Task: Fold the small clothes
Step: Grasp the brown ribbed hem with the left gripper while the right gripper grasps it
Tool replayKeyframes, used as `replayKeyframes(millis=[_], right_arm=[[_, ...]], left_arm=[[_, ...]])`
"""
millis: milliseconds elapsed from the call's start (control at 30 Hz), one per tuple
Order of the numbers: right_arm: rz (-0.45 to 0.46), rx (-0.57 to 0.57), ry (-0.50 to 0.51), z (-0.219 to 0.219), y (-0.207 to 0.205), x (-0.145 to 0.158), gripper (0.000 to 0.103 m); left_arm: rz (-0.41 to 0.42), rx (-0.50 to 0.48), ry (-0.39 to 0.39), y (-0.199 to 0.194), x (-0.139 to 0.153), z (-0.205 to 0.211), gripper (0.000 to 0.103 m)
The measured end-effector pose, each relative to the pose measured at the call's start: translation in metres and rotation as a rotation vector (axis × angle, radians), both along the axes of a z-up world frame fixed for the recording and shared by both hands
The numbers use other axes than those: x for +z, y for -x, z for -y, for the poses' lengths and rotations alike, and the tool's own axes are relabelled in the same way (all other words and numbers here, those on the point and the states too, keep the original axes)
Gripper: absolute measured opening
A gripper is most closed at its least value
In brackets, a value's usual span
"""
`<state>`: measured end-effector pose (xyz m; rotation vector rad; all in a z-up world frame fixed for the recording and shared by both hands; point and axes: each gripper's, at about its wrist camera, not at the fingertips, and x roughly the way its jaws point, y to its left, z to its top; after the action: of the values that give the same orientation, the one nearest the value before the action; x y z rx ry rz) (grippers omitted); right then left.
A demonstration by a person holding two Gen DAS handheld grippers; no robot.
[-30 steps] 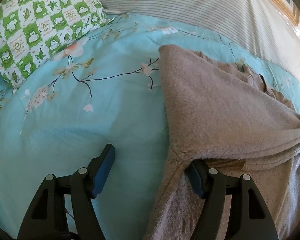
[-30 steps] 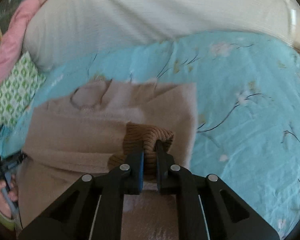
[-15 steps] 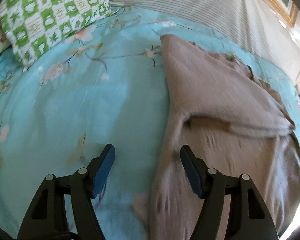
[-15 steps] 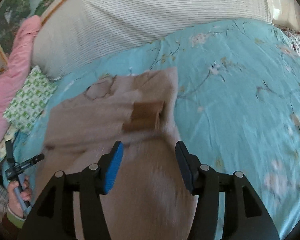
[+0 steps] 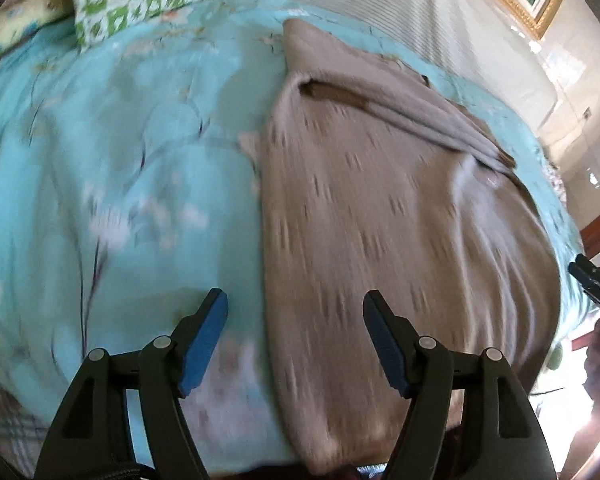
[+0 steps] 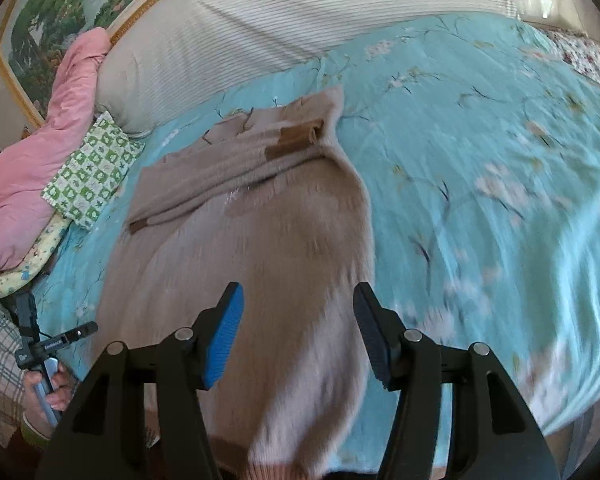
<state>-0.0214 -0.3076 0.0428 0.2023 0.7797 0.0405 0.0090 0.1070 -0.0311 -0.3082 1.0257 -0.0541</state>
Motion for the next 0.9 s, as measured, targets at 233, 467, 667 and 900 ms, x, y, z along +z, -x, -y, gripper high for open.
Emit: replayKeyframes(millis=[233, 467, 667, 900], right_arm=[[-0.014, -0.001, -0.043, 0.012, 0.043, -0.017, 0.058], [-0.035, 0.032, -0.066, 0.02, 0.079, -0.037, 0.058], [-0.056, 0.083, -0.099, 0.023, 0.089, -0.057, 0.053], [-0.072, 0.142, -0.115, 0.01, 0.081, -0.08, 0.05]], left_arm=[[-0.013, -0.056, 0.046, 0.055, -0.009, 0.018, 0.072], [-0.079, -0.063, 0.108, 0.074, -0.038, 0.024, 0.072], [-0.059, -0.068, 0.137, 0.071, -0.046, 0.032, 0.07], [-0.046, -0.098, 0.102, 0.067, -0.046, 0.045, 0.068]])
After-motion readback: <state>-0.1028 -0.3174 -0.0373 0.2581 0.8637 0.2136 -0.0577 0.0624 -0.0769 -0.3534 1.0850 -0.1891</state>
